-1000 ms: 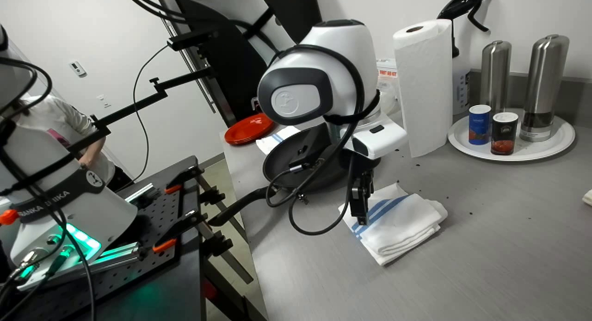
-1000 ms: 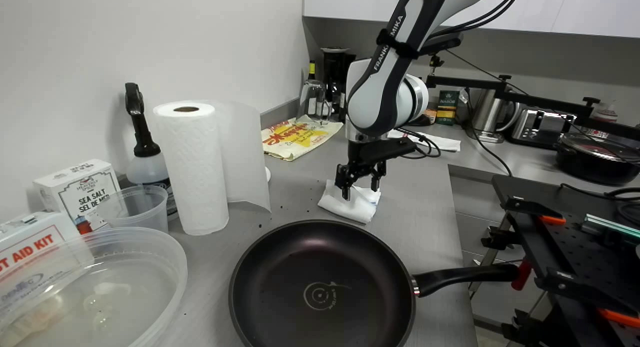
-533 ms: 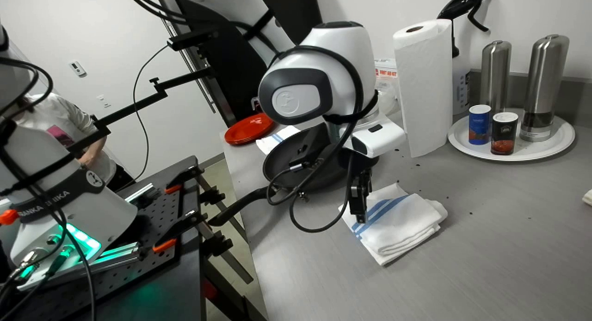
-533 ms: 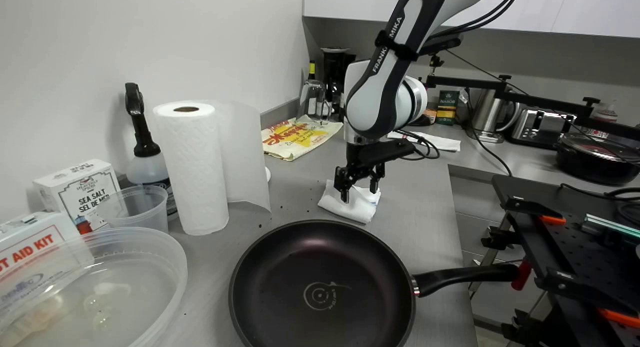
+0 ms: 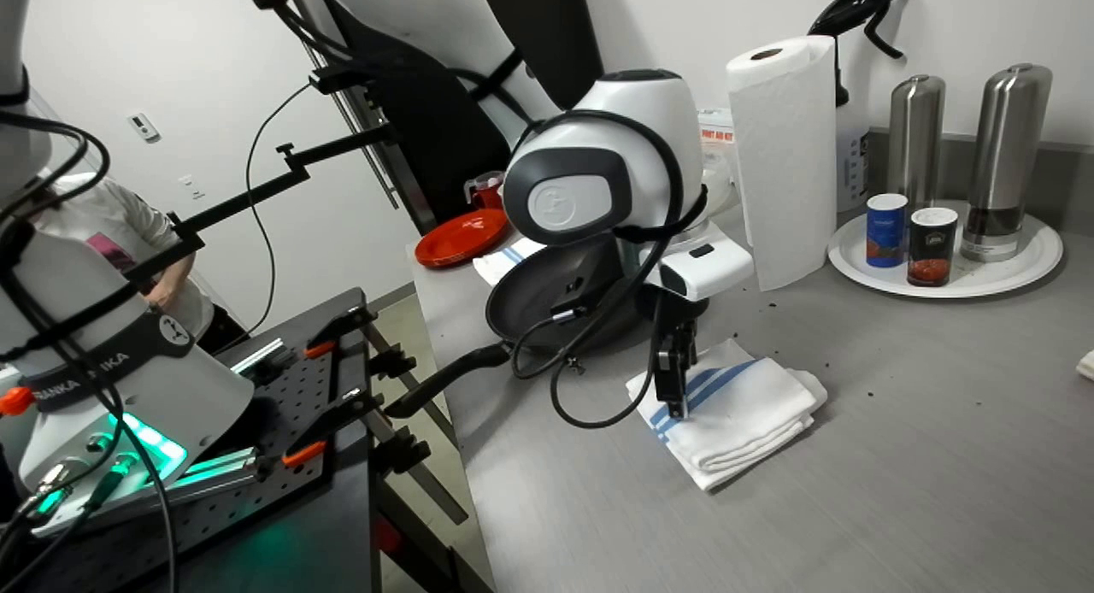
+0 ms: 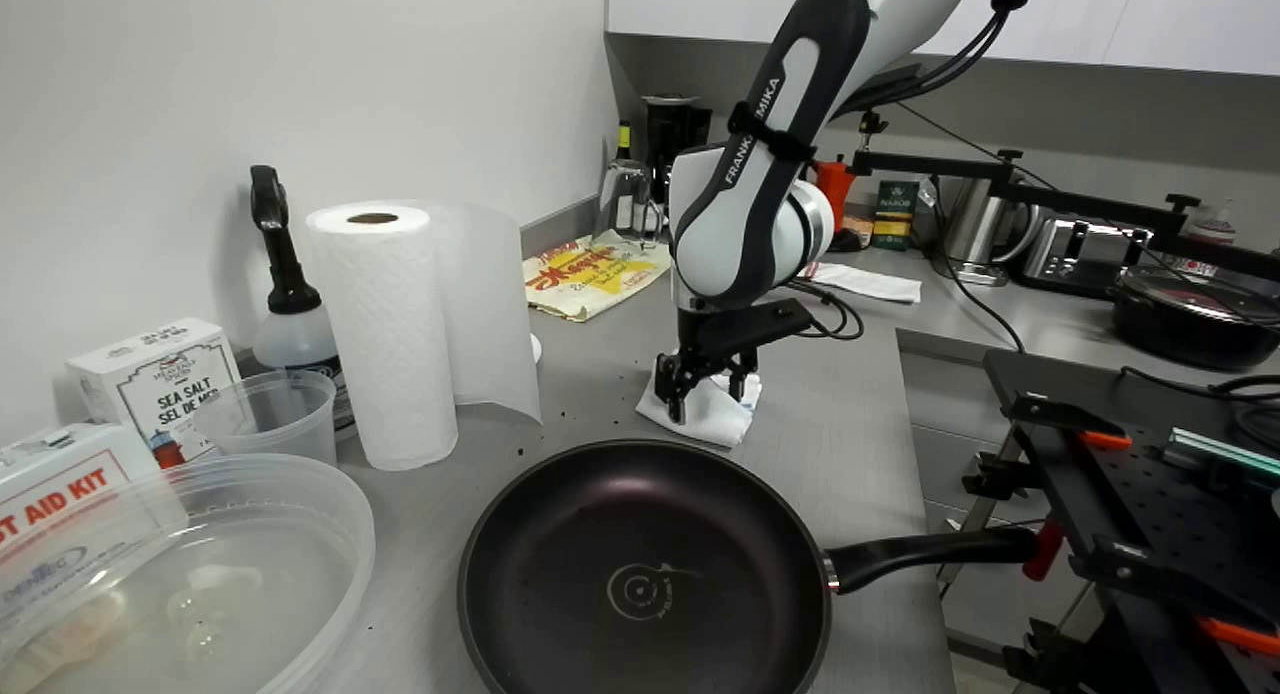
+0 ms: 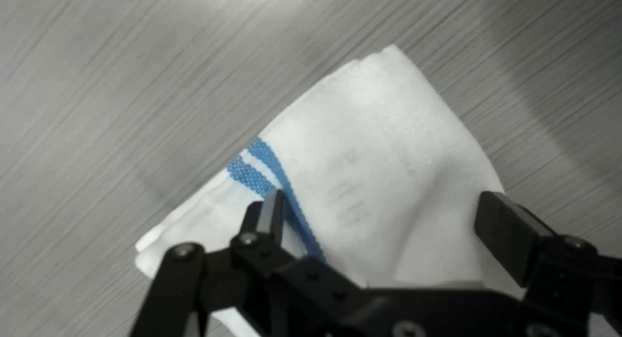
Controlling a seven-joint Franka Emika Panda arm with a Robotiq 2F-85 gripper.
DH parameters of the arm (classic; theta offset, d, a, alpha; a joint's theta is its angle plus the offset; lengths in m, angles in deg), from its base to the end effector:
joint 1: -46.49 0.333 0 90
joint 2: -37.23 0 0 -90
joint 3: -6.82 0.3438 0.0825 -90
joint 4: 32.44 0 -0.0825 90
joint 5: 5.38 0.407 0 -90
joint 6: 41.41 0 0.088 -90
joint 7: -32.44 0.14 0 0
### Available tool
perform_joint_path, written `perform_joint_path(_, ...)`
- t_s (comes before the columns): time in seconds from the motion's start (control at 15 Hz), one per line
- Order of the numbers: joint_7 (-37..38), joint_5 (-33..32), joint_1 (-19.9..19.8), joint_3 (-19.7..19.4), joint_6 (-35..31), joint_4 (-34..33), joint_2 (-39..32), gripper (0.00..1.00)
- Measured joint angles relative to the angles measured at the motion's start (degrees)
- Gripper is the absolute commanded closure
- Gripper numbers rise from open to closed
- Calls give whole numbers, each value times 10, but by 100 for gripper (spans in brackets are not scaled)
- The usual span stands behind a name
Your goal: Use the towel to wipe the pan
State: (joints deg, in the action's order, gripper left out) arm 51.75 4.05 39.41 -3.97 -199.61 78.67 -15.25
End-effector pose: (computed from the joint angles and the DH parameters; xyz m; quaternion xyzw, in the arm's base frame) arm 0.5634 -0.1982 -0.0280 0.9311 -0.3599 -0.0343 0.0487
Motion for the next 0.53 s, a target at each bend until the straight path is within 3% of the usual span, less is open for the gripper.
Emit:
perform_joint_path(0.13, 10, 0, 2, -5, 1, -17, -14, 31)
perform_joint_path(0.53, 33, 0, 4, -22, 33, -51, -23, 77)
